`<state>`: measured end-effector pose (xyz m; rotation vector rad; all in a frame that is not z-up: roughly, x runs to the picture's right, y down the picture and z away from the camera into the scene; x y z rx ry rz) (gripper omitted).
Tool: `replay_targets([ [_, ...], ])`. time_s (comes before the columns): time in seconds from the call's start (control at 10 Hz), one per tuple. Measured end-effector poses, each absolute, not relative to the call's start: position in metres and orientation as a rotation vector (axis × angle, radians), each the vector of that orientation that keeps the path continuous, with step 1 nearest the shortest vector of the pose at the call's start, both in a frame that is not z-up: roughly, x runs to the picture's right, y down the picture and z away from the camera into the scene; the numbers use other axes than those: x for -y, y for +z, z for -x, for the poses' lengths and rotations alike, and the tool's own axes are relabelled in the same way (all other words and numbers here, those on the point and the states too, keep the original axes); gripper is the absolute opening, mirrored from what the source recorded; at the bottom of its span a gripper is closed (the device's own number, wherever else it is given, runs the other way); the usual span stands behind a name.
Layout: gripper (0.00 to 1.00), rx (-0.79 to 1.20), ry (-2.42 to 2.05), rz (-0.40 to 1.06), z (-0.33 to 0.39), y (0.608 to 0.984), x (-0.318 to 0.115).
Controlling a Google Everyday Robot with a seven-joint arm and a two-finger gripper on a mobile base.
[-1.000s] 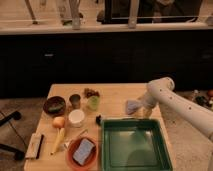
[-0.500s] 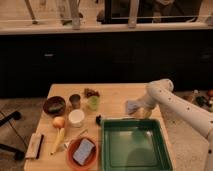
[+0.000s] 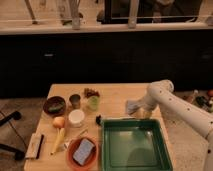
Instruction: Place towel in paper cup
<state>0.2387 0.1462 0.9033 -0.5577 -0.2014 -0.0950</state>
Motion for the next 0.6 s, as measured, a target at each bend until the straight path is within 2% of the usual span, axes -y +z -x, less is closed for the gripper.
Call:
replay_targets([
  [0.6, 0.8, 0.179, -0.137, 0.573, -0.227, 0.9, -0.137],
])
